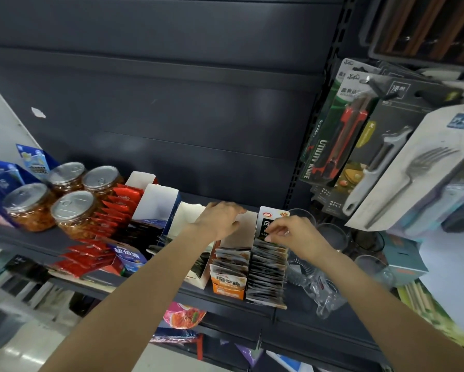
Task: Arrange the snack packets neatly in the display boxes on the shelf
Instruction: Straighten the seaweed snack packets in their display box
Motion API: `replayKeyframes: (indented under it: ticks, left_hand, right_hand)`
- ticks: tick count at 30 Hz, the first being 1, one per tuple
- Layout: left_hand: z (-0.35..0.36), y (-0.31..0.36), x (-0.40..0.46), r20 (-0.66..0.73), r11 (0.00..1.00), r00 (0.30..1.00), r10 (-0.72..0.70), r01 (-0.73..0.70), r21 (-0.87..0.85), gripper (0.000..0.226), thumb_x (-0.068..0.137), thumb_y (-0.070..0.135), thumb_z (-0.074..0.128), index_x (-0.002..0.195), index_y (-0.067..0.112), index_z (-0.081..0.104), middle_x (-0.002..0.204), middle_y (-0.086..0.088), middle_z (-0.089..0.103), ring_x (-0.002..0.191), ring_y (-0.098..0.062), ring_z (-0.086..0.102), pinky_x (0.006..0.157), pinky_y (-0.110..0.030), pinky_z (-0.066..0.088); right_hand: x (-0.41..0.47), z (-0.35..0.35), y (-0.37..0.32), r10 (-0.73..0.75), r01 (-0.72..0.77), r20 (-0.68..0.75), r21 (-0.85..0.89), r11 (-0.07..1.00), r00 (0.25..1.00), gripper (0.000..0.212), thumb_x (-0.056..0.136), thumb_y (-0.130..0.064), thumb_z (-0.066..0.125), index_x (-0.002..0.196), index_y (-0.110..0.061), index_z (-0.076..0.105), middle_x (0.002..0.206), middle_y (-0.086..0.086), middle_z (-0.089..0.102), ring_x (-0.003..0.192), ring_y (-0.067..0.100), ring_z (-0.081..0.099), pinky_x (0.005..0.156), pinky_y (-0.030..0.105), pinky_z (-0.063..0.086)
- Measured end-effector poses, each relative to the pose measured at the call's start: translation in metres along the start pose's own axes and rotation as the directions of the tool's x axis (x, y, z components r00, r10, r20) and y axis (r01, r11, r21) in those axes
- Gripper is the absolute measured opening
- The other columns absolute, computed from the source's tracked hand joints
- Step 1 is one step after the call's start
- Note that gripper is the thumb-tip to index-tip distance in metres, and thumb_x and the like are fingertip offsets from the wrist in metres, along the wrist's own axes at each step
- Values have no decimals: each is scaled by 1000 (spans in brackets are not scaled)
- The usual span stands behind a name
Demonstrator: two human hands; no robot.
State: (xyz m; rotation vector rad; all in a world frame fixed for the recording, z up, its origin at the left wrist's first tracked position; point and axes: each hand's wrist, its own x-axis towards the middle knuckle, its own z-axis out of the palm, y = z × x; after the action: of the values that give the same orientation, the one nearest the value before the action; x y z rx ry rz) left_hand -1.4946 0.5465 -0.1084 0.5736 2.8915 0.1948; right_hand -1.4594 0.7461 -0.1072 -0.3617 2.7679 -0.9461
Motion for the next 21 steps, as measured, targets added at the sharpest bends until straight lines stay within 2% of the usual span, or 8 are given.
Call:
replayKeyframes:
  ticks: [3, 6, 8, 10, 15, 18, 21]
  left_hand:
    - [1, -2, 0, -7, 999, 1000, 27, -27, 28, 46, 97, 21, 45, 143, 23, 38, 147, 1, 40, 134, -20, 36, 112, -36, 22]
    - [1, -8, 0, -9, 997, 999, 45, -45, 68, 47, 97, 22, 45, 143, 22, 37, 145, -1, 41, 132, -22, 38, 110, -37, 24]
    - [1, -14, 0, 9, 995, 998, 64, -64, 77, 48, 97, 22, 46, 144, 21, 36, 146, -2, 40, 132, -23, 38, 109, -38, 26]
    - [1, -19, 0, 22, 995, 997, 79, -81, 61, 50, 96, 22, 47, 144, 19, 35, 147, -4, 39, 132, -23, 38, 109, -37, 28]
    - [2, -27, 2, 38, 990, 990, 135, -136, 35, 54, 93, 23, 54, 144, 19, 35, 146, -6, 39, 129, -25, 42, 110, -36, 27]
    - [1, -28, 0, 33, 991, 990, 136, -136, -4, 55, 93, 28, 55, 144, 19, 36, 144, -6, 42, 127, -25, 45, 109, -37, 28]
    - [0, -24, -2, 34, 996, 996, 86, -84, -36, 52, 94, 29, 52, 143, 22, 36, 145, -6, 41, 132, -24, 40, 116, -45, 13]
  right_hand:
    - [-4, 3, -5, 28, -28, -8, -46, 999, 1000, 20, 83, -18, 70, 102, -13, 72, 96, 1, 71, 84, 6, 61, 77, 8, 44]
    - [-9, 7, -12, 33, -45, -67, -184, 982, 997, 20, 90, -11, 57, 104, -16, 71, 98, 4, 71, 87, 14, 63, 82, 26, 50]
    - [-13, 12, -17, 65, -88, -93, -266, 960, 994, 27, 91, -8, 49, 107, -18, 69, 98, 6, 70, 88, 21, 63, 77, 34, 52]
    - [-14, 17, -19, 97, -129, -129, -273, 953, 987, 30, 90, -6, 47, 105, -18, 70, 100, 6, 69, 88, 22, 63, 74, 34, 51]
    - [-16, 22, -26, 115, -174, -300, -178, 969, 947, 26, 89, -5, 50, 98, -16, 71, 102, 5, 69, 89, 22, 64, 80, 40, 52]
    - [-17, 18, -33, 112, -177, -375, -143, 974, 920, 25, 88, -5, 51, 99, -14, 71, 103, 3, 69, 91, 20, 63, 84, 38, 52]
    - [-21, 13, -37, 107, -169, -419, -113, 979, 902, 22, 88, -5, 53, 98, -13, 71, 100, 3, 68, 90, 18, 62, 84, 34, 50]
